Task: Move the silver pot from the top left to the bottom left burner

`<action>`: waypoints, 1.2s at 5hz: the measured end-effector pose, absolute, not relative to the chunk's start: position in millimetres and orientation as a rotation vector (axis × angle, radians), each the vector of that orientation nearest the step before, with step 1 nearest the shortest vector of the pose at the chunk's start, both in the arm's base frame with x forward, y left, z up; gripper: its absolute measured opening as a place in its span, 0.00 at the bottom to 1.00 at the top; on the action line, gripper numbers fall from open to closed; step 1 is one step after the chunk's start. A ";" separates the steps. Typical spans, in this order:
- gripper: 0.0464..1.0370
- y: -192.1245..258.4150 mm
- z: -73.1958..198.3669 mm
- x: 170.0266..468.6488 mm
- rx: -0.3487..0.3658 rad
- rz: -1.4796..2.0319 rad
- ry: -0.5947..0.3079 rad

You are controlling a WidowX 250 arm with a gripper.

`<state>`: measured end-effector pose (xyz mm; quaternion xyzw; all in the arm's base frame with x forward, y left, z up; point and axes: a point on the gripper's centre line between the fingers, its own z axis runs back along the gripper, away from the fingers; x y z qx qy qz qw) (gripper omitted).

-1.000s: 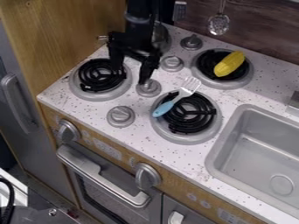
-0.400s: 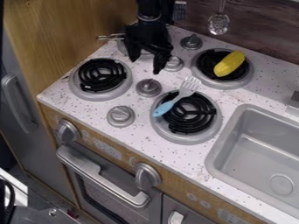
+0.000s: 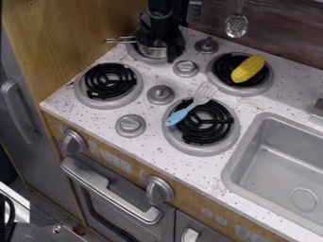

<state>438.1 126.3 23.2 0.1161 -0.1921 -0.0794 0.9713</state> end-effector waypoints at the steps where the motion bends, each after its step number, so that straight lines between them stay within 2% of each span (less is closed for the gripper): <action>1: 0.96 138.4 13.7 455.2 0.271 -0.168 -0.398; 2: 0.96 145.2 10.2 470.6 0.271 -0.148 -0.422; 4: 0.96 151.3 -15.8 486.0 0.233 -0.113 -0.398; 5: 0.93 151.4 -26.9 484.4 0.225 -0.116 -0.363; 6: 0.65 147.7 -31.1 483.4 0.200 -0.127 -0.365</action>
